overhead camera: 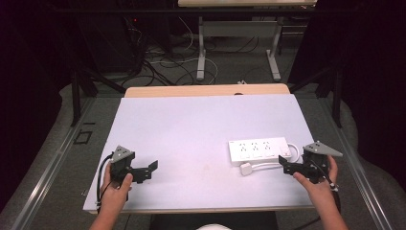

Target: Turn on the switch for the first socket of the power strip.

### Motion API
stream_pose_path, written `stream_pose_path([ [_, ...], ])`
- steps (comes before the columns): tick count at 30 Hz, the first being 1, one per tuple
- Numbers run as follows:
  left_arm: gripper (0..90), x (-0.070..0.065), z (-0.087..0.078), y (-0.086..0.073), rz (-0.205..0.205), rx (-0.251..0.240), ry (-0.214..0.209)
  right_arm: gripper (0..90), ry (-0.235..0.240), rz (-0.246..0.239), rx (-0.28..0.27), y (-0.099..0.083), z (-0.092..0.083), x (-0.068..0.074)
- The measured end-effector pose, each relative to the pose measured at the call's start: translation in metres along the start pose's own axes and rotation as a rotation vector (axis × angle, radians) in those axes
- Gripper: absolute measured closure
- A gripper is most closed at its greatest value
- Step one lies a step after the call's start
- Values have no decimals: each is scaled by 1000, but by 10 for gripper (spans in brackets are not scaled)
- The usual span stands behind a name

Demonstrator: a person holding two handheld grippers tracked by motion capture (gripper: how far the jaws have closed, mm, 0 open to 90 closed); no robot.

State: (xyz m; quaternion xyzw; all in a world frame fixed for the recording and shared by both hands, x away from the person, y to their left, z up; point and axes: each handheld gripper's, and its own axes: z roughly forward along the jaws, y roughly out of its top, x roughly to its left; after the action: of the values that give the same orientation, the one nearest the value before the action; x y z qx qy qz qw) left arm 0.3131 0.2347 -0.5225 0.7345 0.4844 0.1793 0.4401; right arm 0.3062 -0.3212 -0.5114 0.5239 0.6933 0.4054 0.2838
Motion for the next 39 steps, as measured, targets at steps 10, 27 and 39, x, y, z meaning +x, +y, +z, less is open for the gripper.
stream_pose_path([
  [10, 2, -1, -3, -1, 17, -7, 6, 0, 21, -31, -5, 2, 2, 8],
  [27, 3, -4, -3, -2, 35, -2, 10, 151, 70, -151, 60, 14, 1, 22],
  [39, 4, -4, -2, -2, 31, 2, 14, 188, 121, -240, 132, 27, 7, 29],
])
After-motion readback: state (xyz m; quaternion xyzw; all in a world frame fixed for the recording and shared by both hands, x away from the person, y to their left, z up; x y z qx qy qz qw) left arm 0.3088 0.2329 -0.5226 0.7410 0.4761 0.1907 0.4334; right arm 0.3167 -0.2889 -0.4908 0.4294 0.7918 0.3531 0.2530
